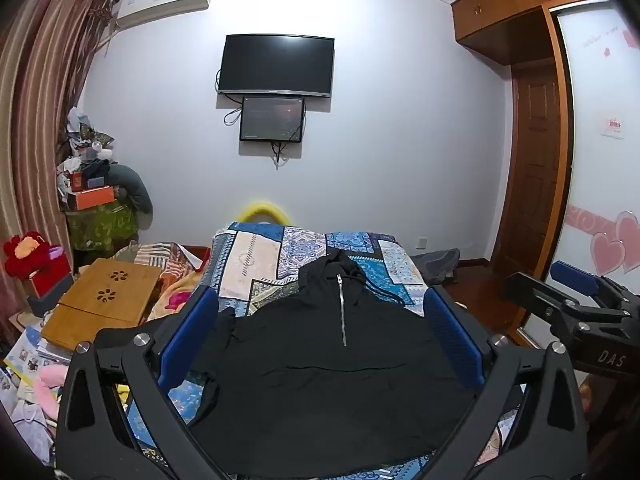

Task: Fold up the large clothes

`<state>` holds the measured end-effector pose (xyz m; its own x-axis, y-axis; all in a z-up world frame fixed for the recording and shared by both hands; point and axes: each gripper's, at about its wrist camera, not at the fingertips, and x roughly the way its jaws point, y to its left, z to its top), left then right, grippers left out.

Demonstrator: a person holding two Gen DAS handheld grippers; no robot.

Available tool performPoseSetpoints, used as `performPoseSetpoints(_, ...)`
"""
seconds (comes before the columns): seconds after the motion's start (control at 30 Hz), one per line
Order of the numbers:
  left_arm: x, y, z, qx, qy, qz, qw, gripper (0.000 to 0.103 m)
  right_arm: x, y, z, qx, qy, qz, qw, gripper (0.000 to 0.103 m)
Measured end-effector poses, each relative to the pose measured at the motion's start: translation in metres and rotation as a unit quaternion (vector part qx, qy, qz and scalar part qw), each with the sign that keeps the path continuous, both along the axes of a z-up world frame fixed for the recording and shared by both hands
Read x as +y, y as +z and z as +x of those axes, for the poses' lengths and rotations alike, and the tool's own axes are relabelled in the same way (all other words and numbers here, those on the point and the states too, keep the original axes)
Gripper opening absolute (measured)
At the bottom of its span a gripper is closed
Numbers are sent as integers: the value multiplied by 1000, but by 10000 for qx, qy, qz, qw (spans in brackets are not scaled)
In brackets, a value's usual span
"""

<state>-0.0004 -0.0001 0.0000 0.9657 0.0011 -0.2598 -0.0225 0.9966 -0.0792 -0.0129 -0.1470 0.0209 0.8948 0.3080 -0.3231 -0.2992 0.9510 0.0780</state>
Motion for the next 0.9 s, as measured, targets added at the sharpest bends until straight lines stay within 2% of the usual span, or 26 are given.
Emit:
performPoseSetpoints(0.3, 20, 7, -15, -3, -33, -137, 9999, 103, 2, 1, -1, 30, -57, -20, 10000, 103)
performPoseSetpoints(0.43, 17, 11, -9, 83, 7, -47, 10000, 103, 6, 6, -9, 75, -44, 31, 10000, 103)
performPoseSetpoints(0.5, 16, 11, -9, 97, -9, -19, 10000, 103, 1, -1, 0, 123, -29, 96, 9999, 103)
performPoseSetpoints(0.57, 13, 0, -2, 92, 17, -17, 10000, 103, 1, -2, 2, 141, -28, 81, 9999, 103)
performPoseSetpoints(0.9, 12, -3, 0, 142, 35, -5, 9999, 103, 0, -1, 2, 153, -46, 47, 9999, 103)
